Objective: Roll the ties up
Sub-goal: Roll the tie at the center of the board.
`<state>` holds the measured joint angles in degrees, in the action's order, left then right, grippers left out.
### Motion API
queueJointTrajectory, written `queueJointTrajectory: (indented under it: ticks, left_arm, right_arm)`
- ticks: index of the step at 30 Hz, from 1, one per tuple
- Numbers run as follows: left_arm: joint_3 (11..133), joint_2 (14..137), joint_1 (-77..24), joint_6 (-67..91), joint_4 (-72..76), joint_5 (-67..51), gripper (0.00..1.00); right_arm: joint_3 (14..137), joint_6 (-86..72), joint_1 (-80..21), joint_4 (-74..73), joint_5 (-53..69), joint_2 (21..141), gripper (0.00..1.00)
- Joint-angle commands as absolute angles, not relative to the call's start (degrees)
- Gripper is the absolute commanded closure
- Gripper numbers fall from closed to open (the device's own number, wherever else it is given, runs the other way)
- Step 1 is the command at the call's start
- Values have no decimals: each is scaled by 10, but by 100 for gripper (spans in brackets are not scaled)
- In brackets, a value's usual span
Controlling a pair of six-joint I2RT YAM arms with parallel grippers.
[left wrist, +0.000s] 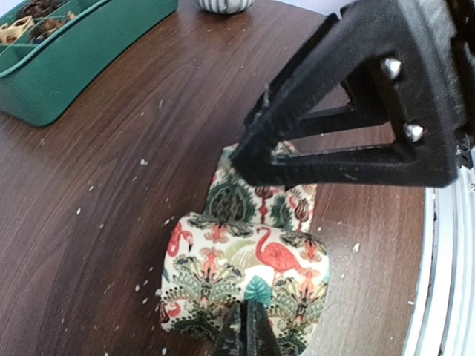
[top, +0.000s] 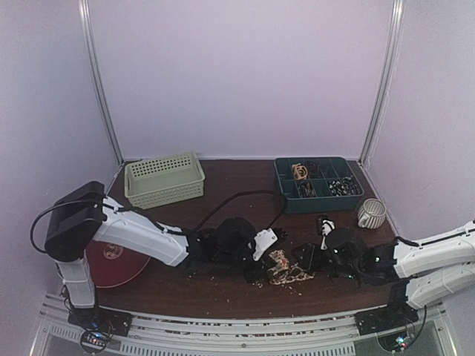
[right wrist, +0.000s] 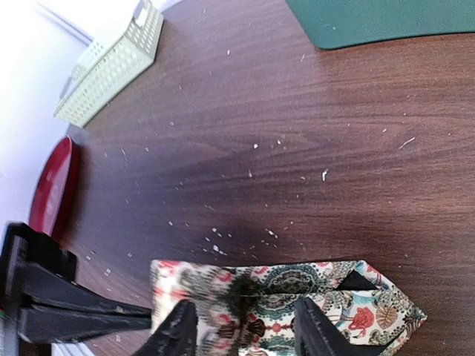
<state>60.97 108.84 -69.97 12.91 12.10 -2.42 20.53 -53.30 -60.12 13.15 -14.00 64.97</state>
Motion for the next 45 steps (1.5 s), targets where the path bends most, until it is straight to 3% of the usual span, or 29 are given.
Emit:
queueJointTrajectory:
  ticks: [1,5,10,15,22,36,45]
  left_arm:
    - [642,1117,-702,108,148,-64,98]
    - [666,1141,-702,100,160,-82,97]
    - [703,1177,-702,92,163,-99,96]
    - [712,1172,-702,91,169,-84,91]
    - [635,1090,-700,112,175,6,77]
    - [425,920,-664,250,162,78,67]
    - [410,967,-671,299,270,-20,65]
  right_arm:
    - [198,-530,-590,101,-154,622,49]
    - [194,-523,-576,110,-110,614,40]
    - [196,-516,-565,127,-59,632,38]
    - [192,-516,-561,141,-37,667,48]
    - [185,-512,-562,167,-11,707,59]
    - [215,-562,-610,252,-11,802,63]
    - [189,-516,-604,214,-45,759,62]
